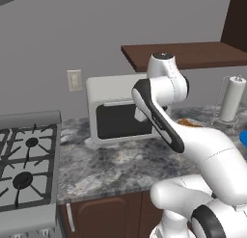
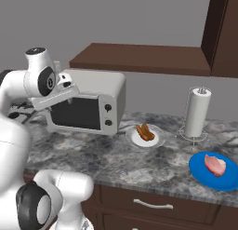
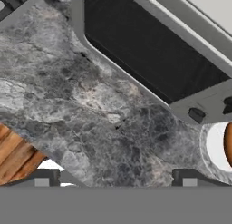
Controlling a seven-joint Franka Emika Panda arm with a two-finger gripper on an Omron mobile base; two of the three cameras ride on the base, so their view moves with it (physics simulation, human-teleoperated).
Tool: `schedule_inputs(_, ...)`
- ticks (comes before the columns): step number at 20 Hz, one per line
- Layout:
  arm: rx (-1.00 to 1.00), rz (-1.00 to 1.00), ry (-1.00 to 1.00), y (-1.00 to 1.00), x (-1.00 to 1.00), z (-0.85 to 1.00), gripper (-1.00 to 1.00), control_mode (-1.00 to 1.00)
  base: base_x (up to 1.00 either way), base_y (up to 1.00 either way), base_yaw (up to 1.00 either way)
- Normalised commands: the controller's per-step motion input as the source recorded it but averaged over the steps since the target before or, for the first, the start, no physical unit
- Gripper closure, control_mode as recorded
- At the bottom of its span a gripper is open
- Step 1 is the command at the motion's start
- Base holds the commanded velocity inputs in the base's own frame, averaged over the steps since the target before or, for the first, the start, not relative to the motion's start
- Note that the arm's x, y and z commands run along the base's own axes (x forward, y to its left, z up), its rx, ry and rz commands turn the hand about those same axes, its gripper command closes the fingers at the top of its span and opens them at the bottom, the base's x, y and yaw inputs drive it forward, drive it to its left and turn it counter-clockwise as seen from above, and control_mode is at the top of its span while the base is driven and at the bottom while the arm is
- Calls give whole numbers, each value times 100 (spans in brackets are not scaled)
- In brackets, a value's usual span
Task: Open the toaster oven door. Place the hotdog bun on the top rack in the toaster oven and place the steak on the bottom rack.
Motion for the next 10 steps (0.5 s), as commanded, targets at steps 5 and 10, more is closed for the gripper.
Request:
schedule_inputs(5,-17,30,-1,62,23,-8,-100,-100,0,0,0)
schedule_inputs(10,-13,22,0,45,46,-5,-100,-100,0,0,0)
